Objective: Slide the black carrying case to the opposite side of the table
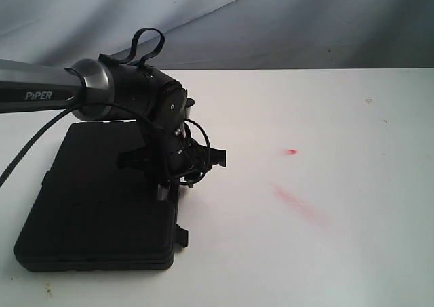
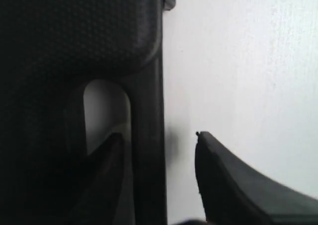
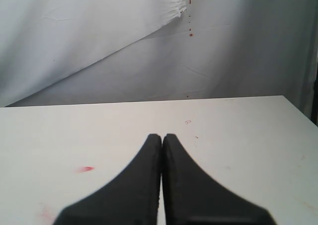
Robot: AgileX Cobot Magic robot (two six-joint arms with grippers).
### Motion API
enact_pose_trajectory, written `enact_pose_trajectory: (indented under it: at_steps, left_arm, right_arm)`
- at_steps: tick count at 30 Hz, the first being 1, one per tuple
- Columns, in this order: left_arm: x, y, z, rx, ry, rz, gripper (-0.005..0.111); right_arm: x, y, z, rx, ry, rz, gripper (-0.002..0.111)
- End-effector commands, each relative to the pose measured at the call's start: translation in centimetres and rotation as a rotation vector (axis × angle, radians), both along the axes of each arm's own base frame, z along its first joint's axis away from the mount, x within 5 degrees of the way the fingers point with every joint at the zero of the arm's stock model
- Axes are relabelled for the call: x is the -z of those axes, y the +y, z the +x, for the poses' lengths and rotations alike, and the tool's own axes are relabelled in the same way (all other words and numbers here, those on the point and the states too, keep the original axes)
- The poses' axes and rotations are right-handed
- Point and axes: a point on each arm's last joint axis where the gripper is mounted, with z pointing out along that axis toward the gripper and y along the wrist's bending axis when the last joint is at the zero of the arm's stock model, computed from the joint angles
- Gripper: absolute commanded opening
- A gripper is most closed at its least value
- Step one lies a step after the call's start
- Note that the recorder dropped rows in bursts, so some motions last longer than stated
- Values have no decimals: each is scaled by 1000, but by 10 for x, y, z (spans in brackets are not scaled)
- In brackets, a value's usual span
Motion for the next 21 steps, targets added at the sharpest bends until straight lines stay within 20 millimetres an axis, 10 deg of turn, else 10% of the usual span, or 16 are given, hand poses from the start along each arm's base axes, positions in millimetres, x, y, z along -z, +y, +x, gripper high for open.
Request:
enact_pose_trajectory:
  at_steps: [1, 7, 21]
  left_arm:
    - [-2, 0, 2, -11, -15, -6, 31]
    - [-2, 0, 2, -11, -15, -6, 0]
    - [-2, -2, 3, -102, -17, -47, 0]
  right_arm:
    - [1, -1, 0, 8, -7, -10, 0]
    - [1, -1, 0, 8, -7, -10, 0]
    - [1, -1, 0, 8, -7, -10, 0]
